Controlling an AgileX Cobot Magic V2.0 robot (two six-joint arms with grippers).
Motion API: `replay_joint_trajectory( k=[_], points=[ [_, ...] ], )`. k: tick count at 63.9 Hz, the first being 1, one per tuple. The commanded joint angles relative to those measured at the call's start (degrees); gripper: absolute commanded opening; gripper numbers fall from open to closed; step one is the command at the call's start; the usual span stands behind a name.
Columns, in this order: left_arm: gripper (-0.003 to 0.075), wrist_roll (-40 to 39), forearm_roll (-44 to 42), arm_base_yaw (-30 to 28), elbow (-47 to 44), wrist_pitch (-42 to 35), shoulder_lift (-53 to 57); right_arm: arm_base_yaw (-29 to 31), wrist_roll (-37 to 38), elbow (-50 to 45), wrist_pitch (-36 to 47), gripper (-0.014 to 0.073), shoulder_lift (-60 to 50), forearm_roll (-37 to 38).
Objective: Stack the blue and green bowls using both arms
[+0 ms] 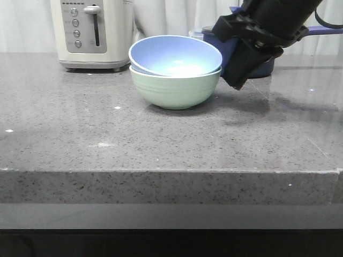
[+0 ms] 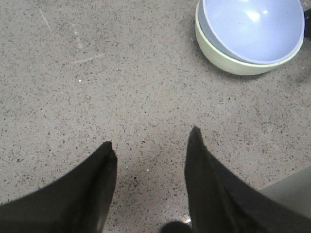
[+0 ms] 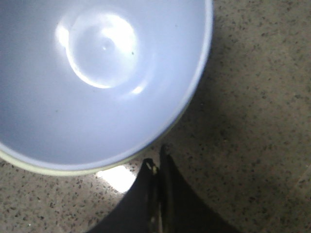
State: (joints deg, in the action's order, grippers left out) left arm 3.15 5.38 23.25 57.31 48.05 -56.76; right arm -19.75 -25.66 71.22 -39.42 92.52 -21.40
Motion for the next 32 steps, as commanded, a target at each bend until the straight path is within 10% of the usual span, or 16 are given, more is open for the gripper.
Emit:
replay_joint_trajectory(
  k=[1,32],
  points=[
    [0.0329,-0.4,0.7,-0.3,1.4,-4.4,0.9,0.3,-0.3,1.9,-0.1,-0.0063,-4.6,-1.2],
    [0.0329,-0.4,0.7,-0.3,1.4,-4.5,0.9,0.3,19.4,-3.3,-9.7,-0.0054,-27.4,14.5]
  ],
)
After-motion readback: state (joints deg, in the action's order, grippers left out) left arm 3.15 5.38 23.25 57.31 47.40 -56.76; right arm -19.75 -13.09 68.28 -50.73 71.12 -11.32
